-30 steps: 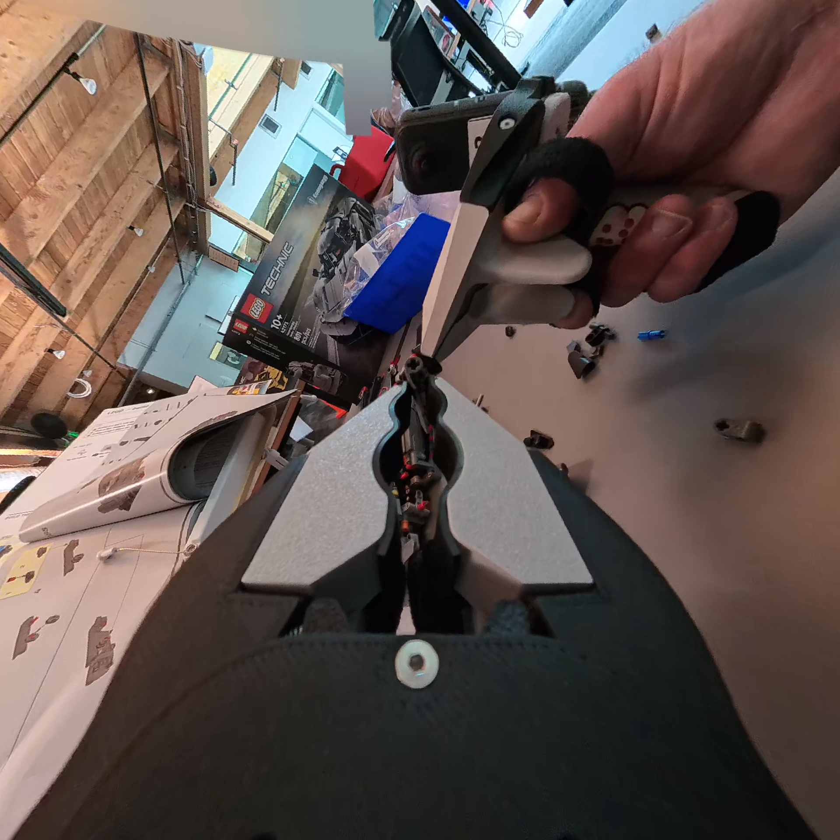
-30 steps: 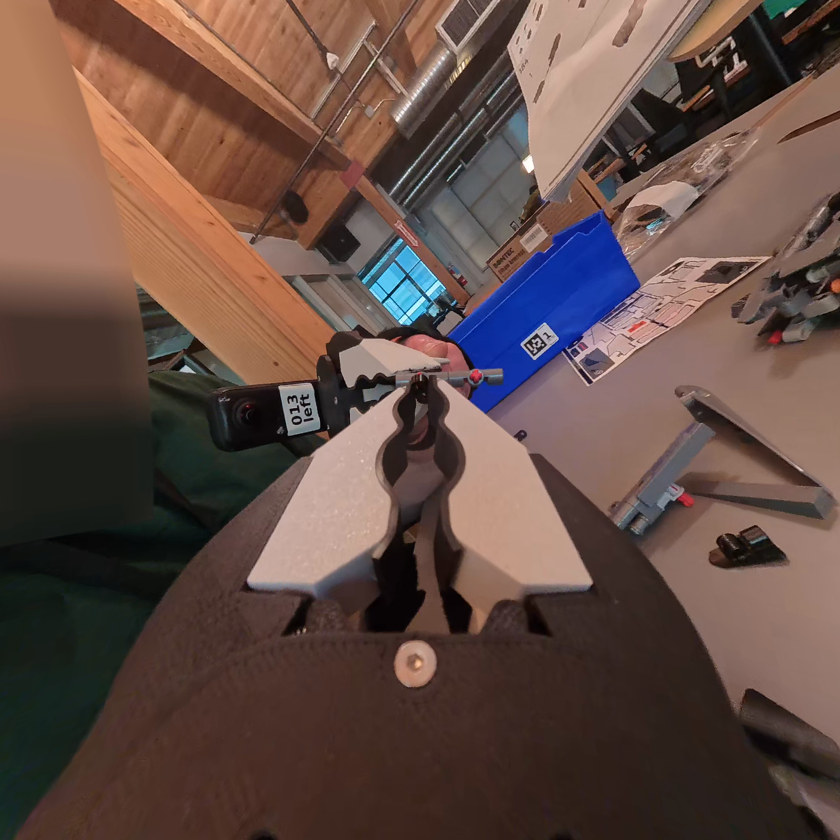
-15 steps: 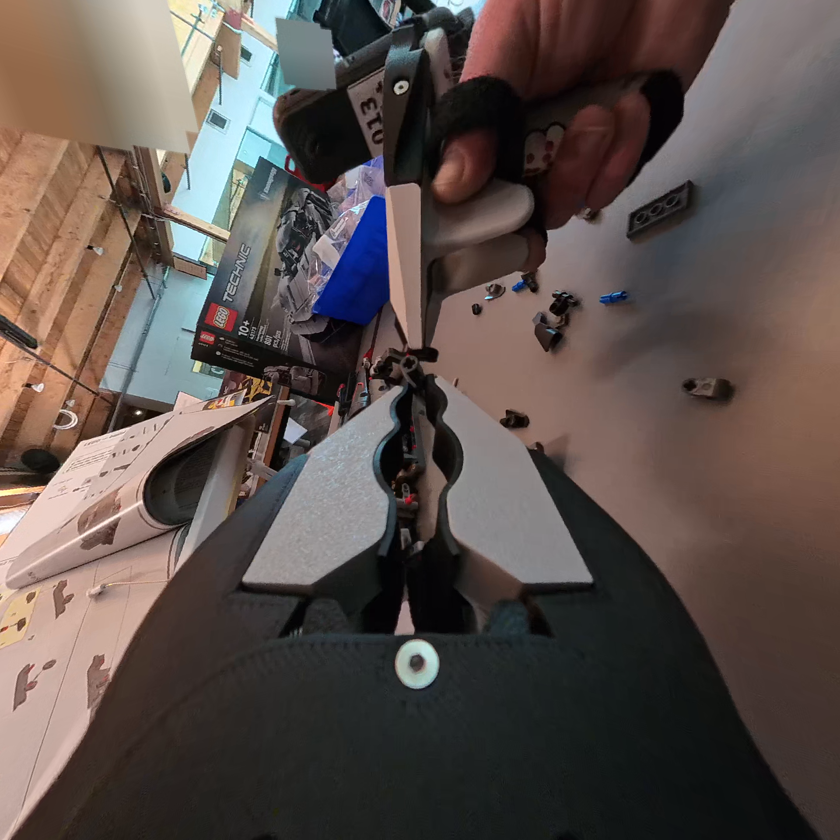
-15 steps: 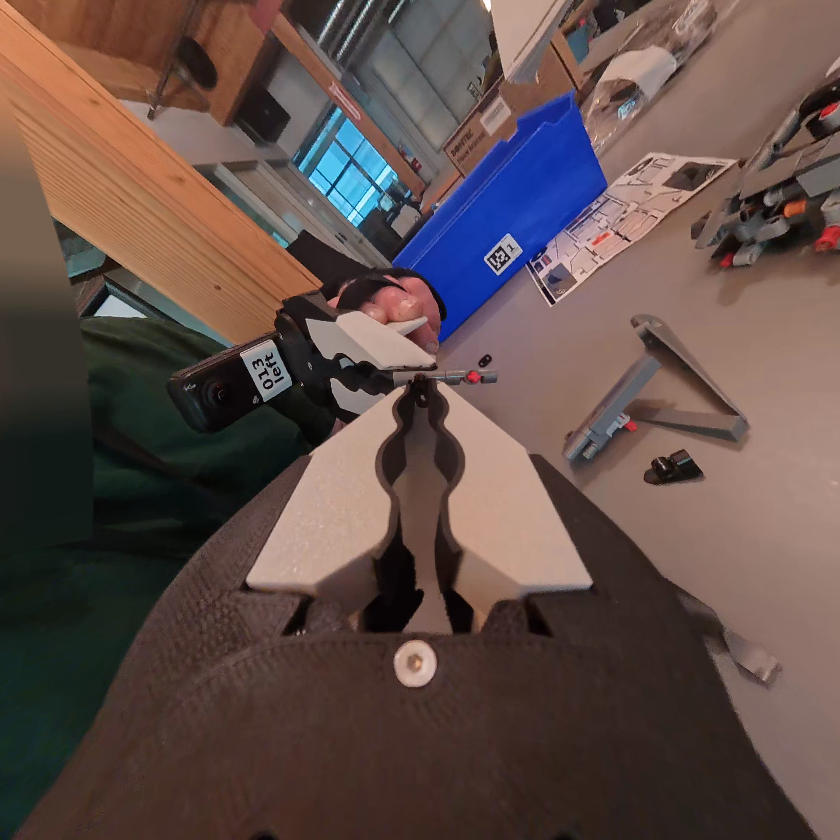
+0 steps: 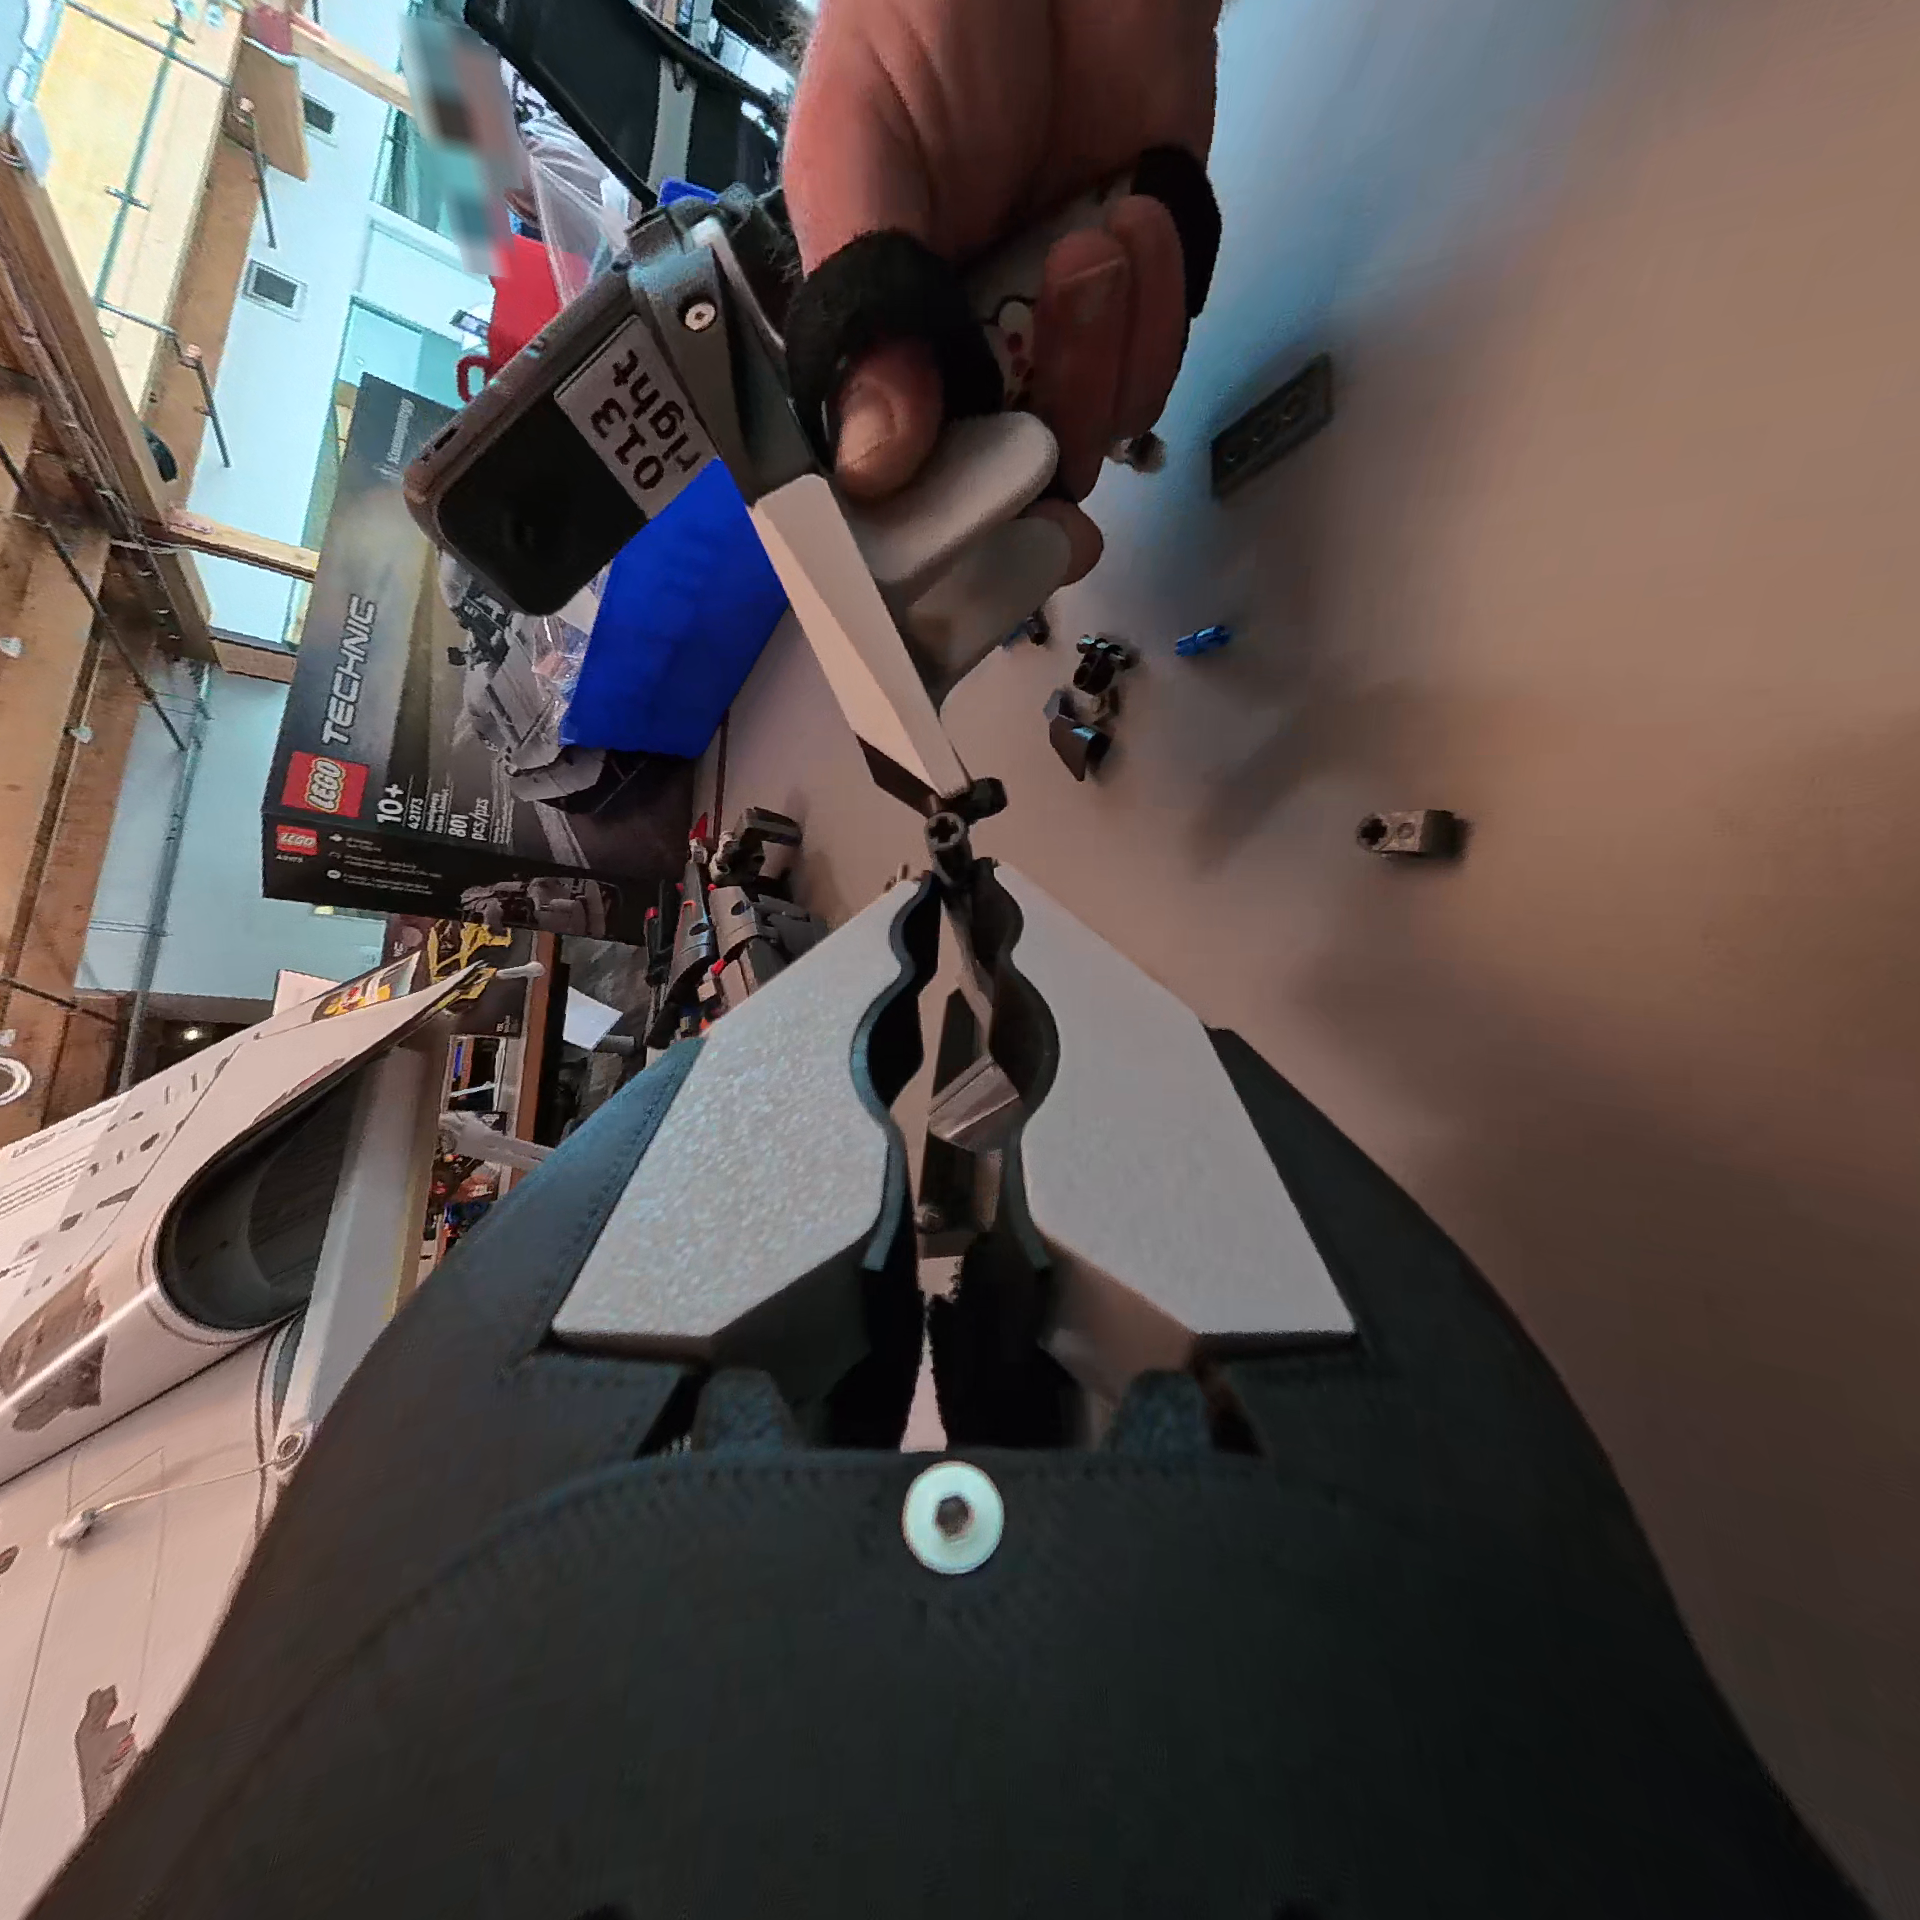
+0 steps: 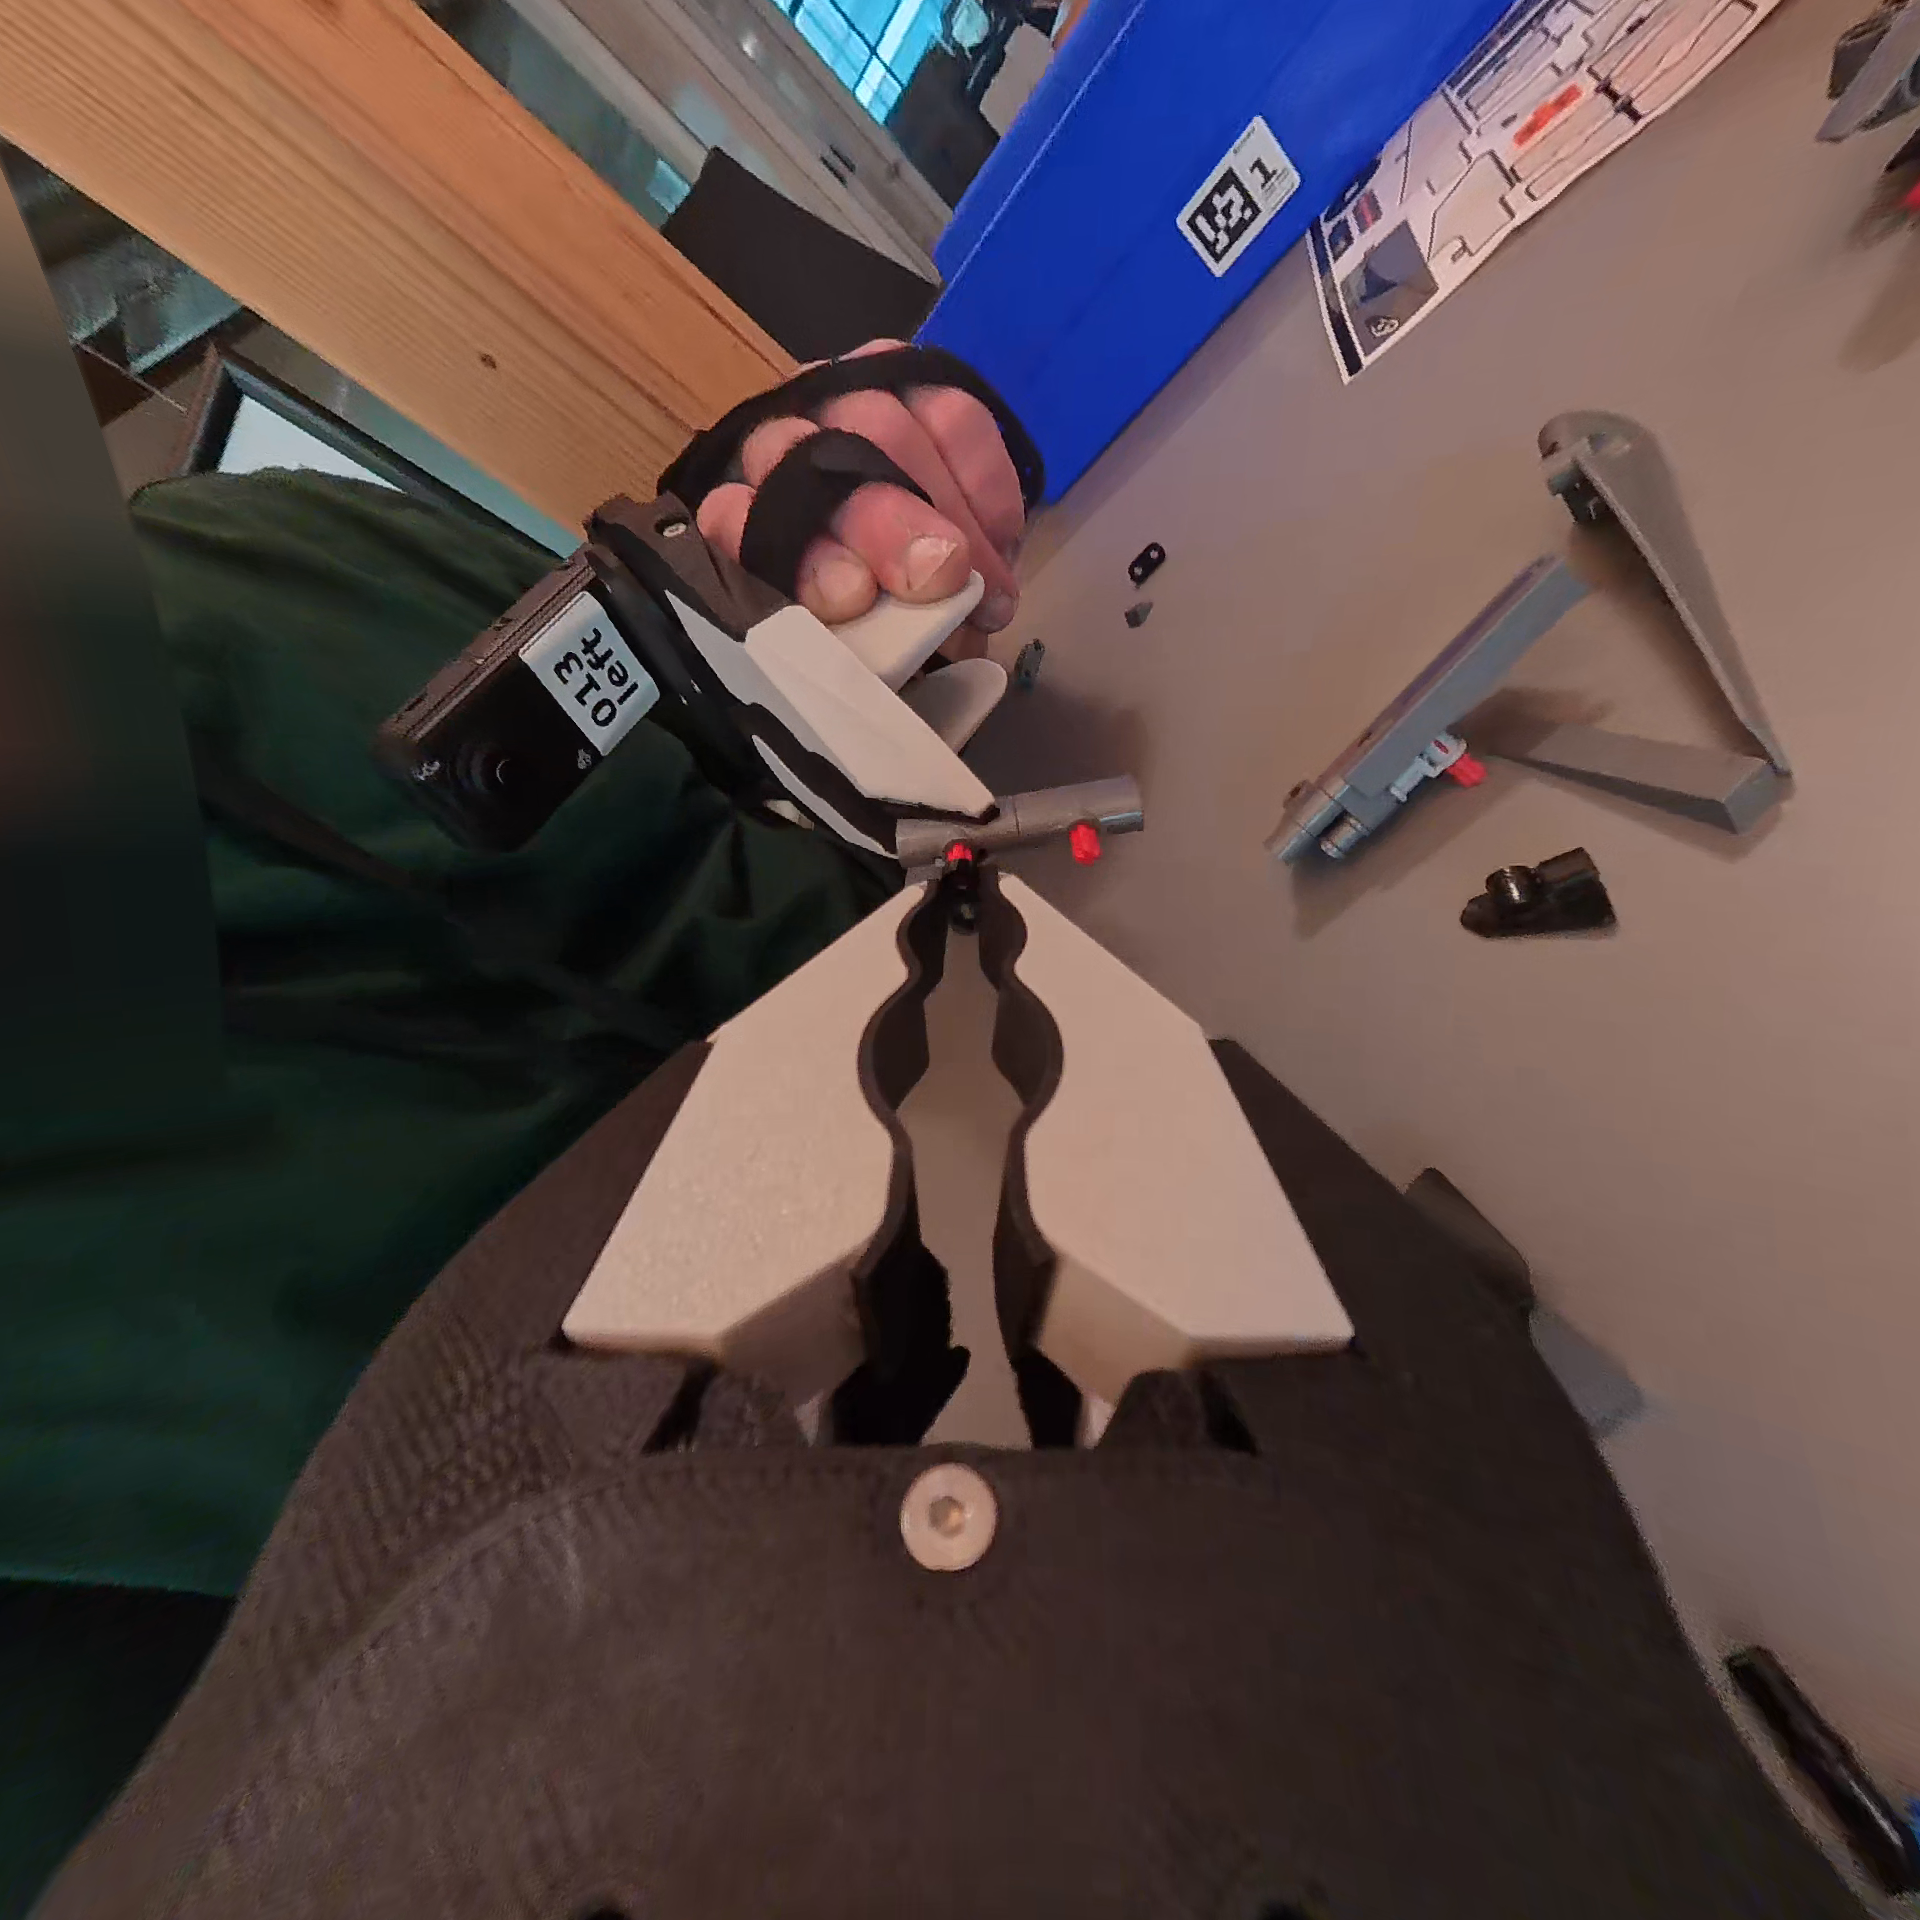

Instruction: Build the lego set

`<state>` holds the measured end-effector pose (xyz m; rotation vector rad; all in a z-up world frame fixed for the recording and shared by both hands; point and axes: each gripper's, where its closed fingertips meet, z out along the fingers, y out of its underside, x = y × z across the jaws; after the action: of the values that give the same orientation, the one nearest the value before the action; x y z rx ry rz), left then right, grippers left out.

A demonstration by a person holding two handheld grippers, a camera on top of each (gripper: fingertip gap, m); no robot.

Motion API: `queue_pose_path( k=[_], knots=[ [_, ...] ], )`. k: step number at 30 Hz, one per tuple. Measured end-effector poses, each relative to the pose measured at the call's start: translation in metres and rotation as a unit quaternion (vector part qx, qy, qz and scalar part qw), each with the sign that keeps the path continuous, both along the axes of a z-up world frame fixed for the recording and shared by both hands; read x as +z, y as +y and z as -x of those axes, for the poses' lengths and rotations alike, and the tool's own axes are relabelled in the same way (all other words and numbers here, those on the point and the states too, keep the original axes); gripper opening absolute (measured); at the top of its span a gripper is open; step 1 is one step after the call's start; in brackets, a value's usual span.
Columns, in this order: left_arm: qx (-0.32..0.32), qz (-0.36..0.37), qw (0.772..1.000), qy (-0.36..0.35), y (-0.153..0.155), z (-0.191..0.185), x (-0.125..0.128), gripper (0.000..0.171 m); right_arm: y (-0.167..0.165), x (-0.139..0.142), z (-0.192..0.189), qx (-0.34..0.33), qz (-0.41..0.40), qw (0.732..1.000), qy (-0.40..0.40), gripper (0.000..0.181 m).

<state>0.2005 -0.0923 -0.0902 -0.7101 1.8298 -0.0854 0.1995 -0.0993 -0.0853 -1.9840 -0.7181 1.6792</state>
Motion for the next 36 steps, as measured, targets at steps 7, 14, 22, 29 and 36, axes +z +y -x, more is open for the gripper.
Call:
queue_pose_path(
  k=[7, 14, 22, 29, 36],
  knots=[
    [0.001, 0.003, 1.000, -0.002, -0.002, -0.001, -0.001, 0.004, -0.001, 0.000, 0.000, 0.010, 0.002, 1.000, 0.003, 0.003],
    [0.015, 0.004, 1.000, -0.018, 0.001, -0.001, 0.005, 0.004, 0.002, 0.006, 0.000, -0.014, 0.003, 0.999, 0.041, 0.003],
    [0.021, 0.004, 1.000, -0.022, 0.002, -0.001, 0.006, 0.004, 0.004, 0.007, 0.004, -0.018, 0.003, 0.999, 0.048, 0.003],
    [0.027, 0.028, 0.999, -0.032, 0.008, -0.001, 0.008, 0.004, 0.010, 0.010, 0.005, -0.048, -0.011, 0.998, 0.045, 0.004],
    [0.033, 0.078, 0.995, -0.052, 0.020, 0.002, 0.017, 0.004, 0.012, 0.033, -0.028, -0.137, -0.084, 0.986, 0.037, 0.021]
  ],
)
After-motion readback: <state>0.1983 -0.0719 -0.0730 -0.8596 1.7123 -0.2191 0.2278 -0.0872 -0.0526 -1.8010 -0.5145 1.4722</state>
